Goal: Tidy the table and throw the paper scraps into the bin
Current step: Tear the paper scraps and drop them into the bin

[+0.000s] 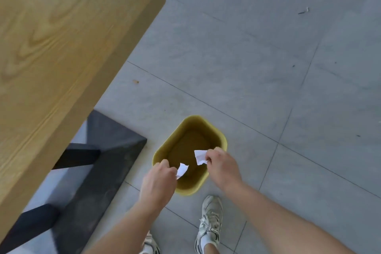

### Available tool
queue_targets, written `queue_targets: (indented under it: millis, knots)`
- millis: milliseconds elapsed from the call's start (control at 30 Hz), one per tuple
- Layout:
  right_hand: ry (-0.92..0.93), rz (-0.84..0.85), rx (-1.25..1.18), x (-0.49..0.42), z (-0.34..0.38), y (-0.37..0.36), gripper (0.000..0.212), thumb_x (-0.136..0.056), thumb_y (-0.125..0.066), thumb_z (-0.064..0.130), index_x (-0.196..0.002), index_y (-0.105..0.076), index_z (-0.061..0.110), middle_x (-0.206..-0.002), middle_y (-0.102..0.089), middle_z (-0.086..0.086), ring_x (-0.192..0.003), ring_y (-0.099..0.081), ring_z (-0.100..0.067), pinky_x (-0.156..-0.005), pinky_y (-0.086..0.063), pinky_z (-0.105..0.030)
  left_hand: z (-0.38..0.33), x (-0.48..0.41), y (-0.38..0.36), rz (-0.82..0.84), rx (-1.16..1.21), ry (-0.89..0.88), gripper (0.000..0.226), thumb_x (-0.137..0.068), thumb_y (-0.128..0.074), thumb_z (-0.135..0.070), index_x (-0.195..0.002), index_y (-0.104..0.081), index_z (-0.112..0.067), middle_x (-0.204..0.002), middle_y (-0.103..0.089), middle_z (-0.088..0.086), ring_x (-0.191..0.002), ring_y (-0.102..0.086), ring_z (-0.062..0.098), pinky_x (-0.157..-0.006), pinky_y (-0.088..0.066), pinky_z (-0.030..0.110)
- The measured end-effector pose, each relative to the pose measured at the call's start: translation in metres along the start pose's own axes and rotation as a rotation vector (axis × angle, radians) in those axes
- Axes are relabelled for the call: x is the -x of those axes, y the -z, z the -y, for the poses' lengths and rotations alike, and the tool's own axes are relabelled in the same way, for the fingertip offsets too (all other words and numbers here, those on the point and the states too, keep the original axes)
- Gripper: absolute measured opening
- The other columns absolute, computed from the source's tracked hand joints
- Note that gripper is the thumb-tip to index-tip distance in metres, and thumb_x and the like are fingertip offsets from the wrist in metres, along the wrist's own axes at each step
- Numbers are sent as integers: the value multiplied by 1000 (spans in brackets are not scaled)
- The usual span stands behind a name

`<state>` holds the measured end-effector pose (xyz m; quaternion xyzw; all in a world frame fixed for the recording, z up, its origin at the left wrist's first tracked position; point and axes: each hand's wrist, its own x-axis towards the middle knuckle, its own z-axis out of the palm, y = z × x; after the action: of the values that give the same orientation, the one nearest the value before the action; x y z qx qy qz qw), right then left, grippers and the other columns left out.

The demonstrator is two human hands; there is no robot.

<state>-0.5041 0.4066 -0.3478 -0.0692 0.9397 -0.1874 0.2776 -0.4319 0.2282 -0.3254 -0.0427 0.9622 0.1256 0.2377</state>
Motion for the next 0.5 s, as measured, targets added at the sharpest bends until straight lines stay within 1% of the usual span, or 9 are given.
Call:
queue_targets:
  millis: [100,200,367,433,500]
  knots:
    - [-1,-4,-1,-20,-8,-22,16,-90,-47,6,-91,-61,15,-93,-56,-4,-80,-47,-25,-61,-34,-30,6,-14,-19,20,-22,21,26,-101,-46,-23,-94,-71,-20,-82,-53,-2,-71,-52,12,-59,-47,25]
    - [-3,-23,6,-34,-16,-38,18,-90,-46,6,-92,-60,16,-94,-55,-3,-79,-44,-23,-61,-35,-30,10,-24,-35,33,-33,27,24,-101,-47,-21,-100,-71,-19,-83,-53,-1,-73,-52,13,-60,-48,25]
    - [9,-22,21,-42,-23,-51,17,-92,-47,8,-95,-61,16,-95,-57,-3,-80,-47,-24,-59,-36,-30,15,-35,-50,55,-51,45,24,-101,-46,-19,-104,-70,-20,-86,-54,-2,-75,-53,12,-63,-50,25]
    - [5,-23,1,-43,-26,-53,18,-91,-47,8,-97,-61,17,-96,-58,-3,-85,-53,-26,-60,-37,-30,14,-38,-52,49,-53,55,27,-100,-43,-15,-106,-68,-21,-88,-54,-3,-76,-53,13,-63,-51,27]
    - [3,-6,-21,-44,-30,-53,22,-89,-49,7,-103,-62,19,-101,-59,-2,-91,-55,-26,-63,-40,-31,11,-41,-52,36,-30,68,27,-99,-45,-14,-114,-65,-23,-94,-55,-3,-77,-53,13,-63,-50,26]
